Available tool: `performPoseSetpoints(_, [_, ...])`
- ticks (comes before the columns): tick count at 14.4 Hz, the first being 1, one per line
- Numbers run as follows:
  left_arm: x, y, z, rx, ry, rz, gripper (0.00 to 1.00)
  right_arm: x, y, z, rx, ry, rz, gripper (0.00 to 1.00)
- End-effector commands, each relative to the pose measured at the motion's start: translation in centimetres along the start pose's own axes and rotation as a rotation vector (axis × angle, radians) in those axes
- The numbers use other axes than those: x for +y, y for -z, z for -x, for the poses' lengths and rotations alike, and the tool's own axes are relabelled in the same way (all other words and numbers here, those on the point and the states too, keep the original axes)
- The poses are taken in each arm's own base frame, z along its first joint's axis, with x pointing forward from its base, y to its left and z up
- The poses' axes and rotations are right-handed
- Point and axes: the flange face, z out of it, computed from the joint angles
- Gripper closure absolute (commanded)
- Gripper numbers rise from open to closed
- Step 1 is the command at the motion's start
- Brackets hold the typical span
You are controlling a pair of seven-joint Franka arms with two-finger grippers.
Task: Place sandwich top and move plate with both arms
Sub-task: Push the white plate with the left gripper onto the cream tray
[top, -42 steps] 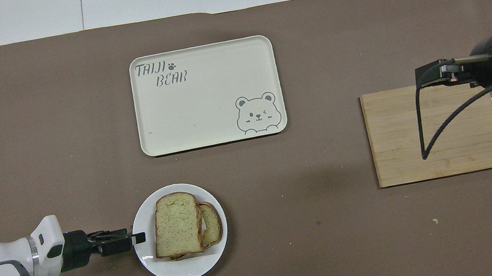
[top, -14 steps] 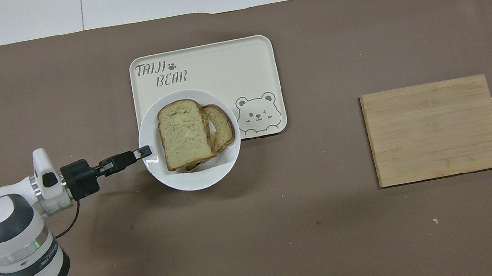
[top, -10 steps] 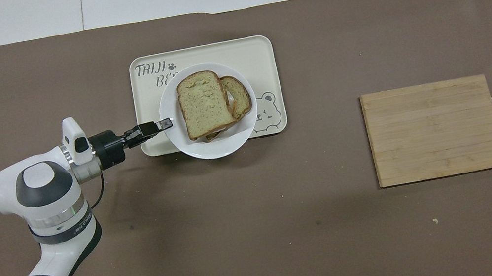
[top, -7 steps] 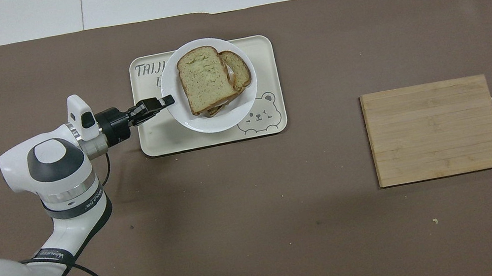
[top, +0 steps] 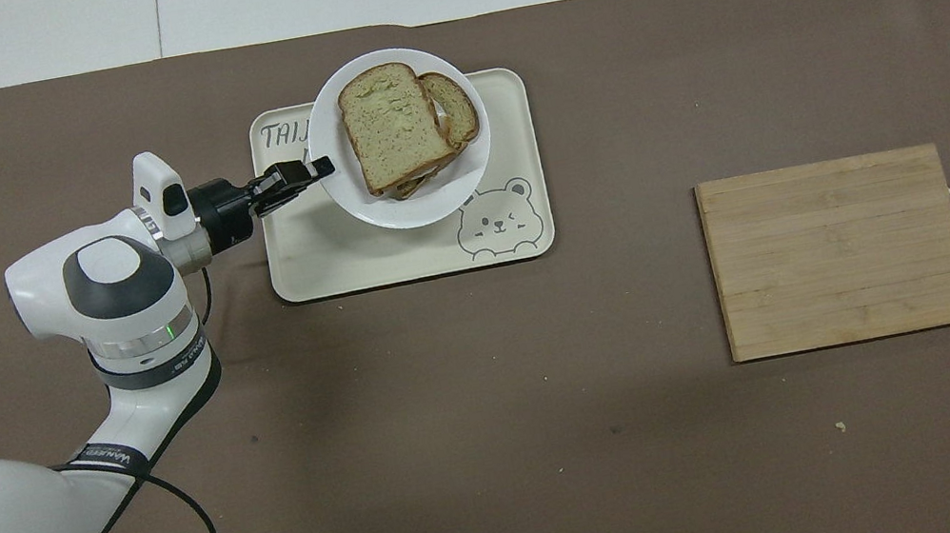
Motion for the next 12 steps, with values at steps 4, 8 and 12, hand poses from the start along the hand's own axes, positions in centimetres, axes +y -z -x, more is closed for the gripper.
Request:
performPoseSetpoints(4, [-1.1, 0.8, 2.5, -0.029, 0.043, -0.041, 1.0, -0.2, 0.2, 0.5, -0.004, 0.029, -0.003, 0.0])
performPoseSetpoints(8, [-1.8, 1.3, 2.9, -0.02, 0.059, -0.067, 0.84, -0.2, 0.1, 0.5, -0.006, 0.029, -0.003, 0.0])
performPoseSetpoints(12, [-0.7, 2.6, 1.3, 0.051, 0.003, -0.142, 0.19, -0.2, 0.2, 0.5, -0.004, 0.029, -0.003, 0.0])
